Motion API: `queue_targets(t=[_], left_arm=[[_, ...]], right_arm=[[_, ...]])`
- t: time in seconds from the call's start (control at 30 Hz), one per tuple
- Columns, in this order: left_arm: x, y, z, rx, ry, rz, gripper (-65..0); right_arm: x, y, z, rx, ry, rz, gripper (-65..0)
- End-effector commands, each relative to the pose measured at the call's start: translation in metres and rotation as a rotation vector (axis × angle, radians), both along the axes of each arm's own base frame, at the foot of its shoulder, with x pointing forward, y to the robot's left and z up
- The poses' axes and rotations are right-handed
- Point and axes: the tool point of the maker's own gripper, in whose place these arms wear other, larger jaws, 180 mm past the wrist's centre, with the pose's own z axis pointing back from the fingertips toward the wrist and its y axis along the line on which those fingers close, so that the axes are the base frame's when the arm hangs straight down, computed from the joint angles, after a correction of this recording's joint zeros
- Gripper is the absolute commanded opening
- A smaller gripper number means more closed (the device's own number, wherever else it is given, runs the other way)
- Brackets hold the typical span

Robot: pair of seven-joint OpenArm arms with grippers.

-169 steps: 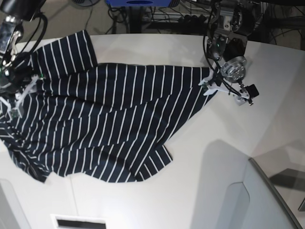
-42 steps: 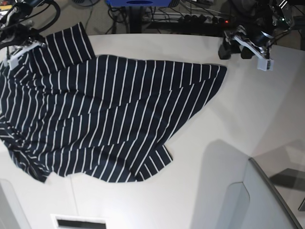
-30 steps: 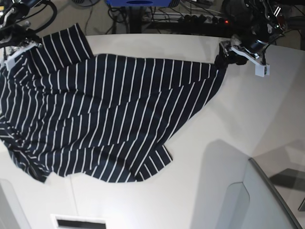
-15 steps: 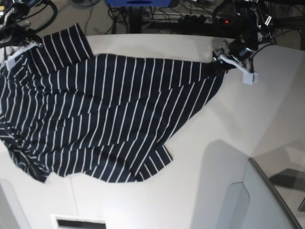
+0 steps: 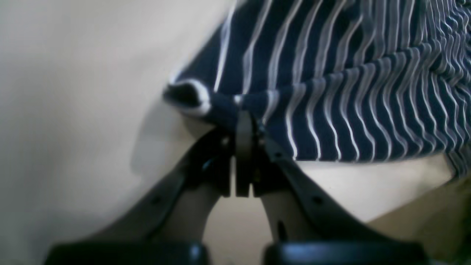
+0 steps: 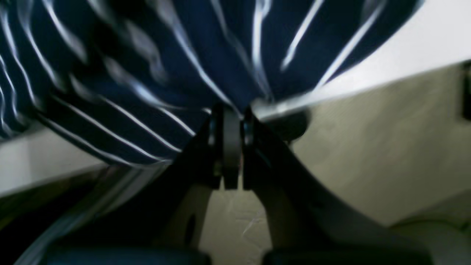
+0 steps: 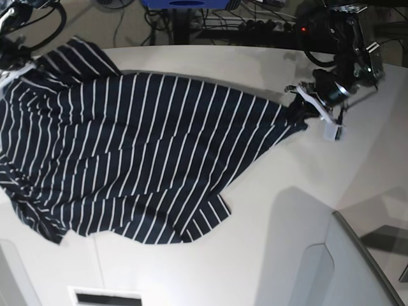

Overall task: Layout the t-shirt on the table in an organized manner, then fold the t-shirt properly
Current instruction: 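Lift the shirt with both grippers and swing it across the table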

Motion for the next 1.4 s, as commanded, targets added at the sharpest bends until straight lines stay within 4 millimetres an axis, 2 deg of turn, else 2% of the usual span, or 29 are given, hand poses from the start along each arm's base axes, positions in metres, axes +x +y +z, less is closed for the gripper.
queue_targets(t=[0.0, 0.13, 0.27, 0.33, 0.47, 0.7, 0.87, 1.03, 1.27, 1.37], left_arm=[[0.005, -0.004, 0.015, 0.016, -0.049, -0.041, -65.0], [0.011, -0.017, 0.044, 0.085, -0.128, -0.156, -65.0], [0.019, -0.030, 0.070, 0.124, -0.205, -0.230, -65.0], [0.022, -0.030, 0.079, 0.143, -0.231, -0.245, -65.0], [0.024, -0.030, 0.092, 0.164, -0.266, -0.252, -65.0], [0.011, -0.026, 0.081, 0.209, -0.195, -0.290, -65.0], [0.011, -0.024, 0.083, 0.215, -0.199, -0.288, -65.0], [0.025, -0.020, 0.100, 0.265, -0.242, -0.311, -65.0], [0.065, -0.006, 0.134, 0.370, -0.310, -0.316, -65.0], [0.083, 0.002, 0.153, 0.422, -0.341, -0.310, -65.0]], right_arm=[[0.011, -0.017, 0.021, -0.070, -0.050, 0.010, -64.5], [0.044, -0.027, 0.064, -0.199, -0.138, 0.082, -64.5], [0.070, -0.025, 0.095, -0.273, -0.214, 0.140, -64.5], [0.076, -0.023, 0.104, -0.294, -0.236, 0.152, -64.5], [0.080, -0.024, 0.110, -0.309, -0.252, 0.153, -64.5], [0.076, -0.038, 0.118, -0.353, -0.241, 0.158, -64.5], [0.080, -0.044, 0.125, -0.375, -0.250, 0.170, -64.5], [0.098, -0.055, 0.148, -0.427, -0.302, 0.173, -64.5], [0.128, -0.075, 0.194, -0.512, -0.403, 0.161, -64.5], [0.149, -0.071, 0.211, -0.542, -0.426, 0.216, -64.5]])
